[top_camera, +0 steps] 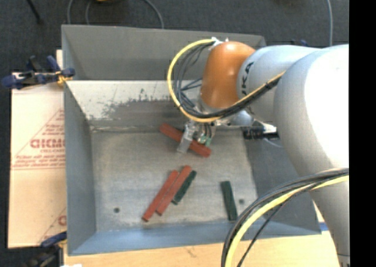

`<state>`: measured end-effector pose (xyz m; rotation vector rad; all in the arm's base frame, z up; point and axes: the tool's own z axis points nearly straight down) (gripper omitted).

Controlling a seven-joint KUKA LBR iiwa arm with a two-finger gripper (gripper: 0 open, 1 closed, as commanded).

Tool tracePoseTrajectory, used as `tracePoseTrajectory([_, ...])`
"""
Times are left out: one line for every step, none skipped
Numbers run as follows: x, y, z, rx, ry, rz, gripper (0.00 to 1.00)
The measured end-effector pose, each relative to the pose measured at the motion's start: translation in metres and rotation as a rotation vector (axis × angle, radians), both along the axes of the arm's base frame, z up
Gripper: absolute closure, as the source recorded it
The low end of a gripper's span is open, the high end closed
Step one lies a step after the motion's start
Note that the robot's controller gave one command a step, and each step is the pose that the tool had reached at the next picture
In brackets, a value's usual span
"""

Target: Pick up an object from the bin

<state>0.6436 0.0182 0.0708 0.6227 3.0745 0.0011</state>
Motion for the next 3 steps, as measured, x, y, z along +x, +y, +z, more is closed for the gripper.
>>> tracePoseTrajectory([-0.002, 0.000, 0.003, 0.000, 0.005, 0.000, 1.00])
tracePoseTrajectory([-0.003, 0.000, 0.024, 0.000, 0.011, 0.000, 1.00])
tracePoseTrajectory([0.001, 0.000, 0.039, 0.001, -0.001, 0.001, 1.00])
